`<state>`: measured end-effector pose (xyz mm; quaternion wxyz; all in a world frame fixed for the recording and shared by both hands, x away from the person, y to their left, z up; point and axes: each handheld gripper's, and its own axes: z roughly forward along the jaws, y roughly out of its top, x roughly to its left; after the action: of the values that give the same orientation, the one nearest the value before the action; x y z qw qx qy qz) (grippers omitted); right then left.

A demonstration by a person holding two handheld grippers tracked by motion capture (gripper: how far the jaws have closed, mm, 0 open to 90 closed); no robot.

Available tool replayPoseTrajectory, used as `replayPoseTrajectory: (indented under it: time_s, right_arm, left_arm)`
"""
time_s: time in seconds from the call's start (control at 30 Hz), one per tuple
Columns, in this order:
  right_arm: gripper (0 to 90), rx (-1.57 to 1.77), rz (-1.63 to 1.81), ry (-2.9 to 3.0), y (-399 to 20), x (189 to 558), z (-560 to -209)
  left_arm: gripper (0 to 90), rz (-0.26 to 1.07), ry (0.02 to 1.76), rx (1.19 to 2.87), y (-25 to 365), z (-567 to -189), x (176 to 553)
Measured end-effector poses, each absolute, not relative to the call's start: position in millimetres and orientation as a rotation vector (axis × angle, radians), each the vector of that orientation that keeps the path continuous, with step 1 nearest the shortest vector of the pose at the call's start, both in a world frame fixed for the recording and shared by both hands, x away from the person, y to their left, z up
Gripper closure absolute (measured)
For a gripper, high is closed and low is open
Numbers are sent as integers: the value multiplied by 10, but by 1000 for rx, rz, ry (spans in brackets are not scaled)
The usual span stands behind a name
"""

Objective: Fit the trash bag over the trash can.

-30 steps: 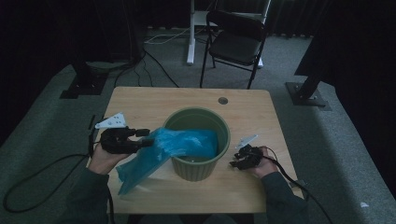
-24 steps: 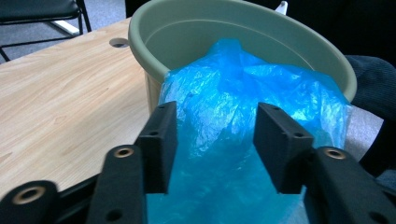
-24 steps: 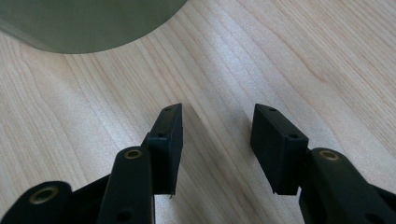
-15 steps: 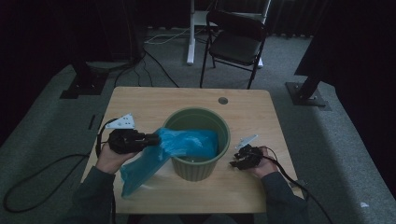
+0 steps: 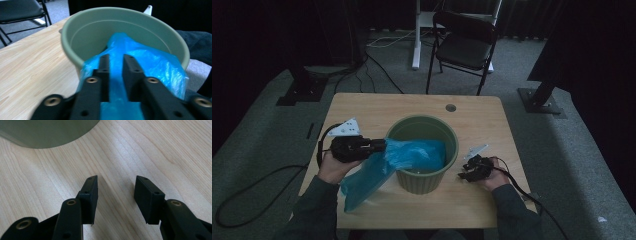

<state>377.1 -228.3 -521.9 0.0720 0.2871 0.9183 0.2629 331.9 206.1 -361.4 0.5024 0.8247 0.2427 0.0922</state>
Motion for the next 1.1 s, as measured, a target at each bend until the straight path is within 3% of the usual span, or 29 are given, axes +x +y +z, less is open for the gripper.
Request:
replayPoseTrajectory:
  time_s: [0.3, 0.6, 0.73, 0.93, 0.97, 1.0, 1.1]
  right_arm:
    - [533, 865, 792, 2759, -2282, 3773, -5220]
    - [529, 864, 792, 2760, -2282, 3773, -5220]
    - [528, 864, 792, 2760, -2282, 3773, -5220]
    - [527, 864, 792, 2761, -2282, 3773, -5219]
    - [527, 864, 792, 2760, -2282, 3773, -5219]
    - [528, 864, 792, 2761, -2282, 3773, -5219]
    - [535, 861, 788, 2759, -2281, 3773, -5218]
  left_arm:
    - [468, 165, 609, 1951, 2272, -3749, 3356]
    - [439, 121, 603, 1955, 2209, -3854, 3386]
    - [489, 118, 580, 1967, 2129, -3833, 3380]
    - [699, 134, 573, 1970, 2071, -3781, 3362]
    - [699, 134, 573, 1970, 2071, -3781, 3362]
    - [778, 157, 576, 1974, 2050, -3752, 3349]
    - [845, 164, 563, 1973, 2025, -3718, 3346]
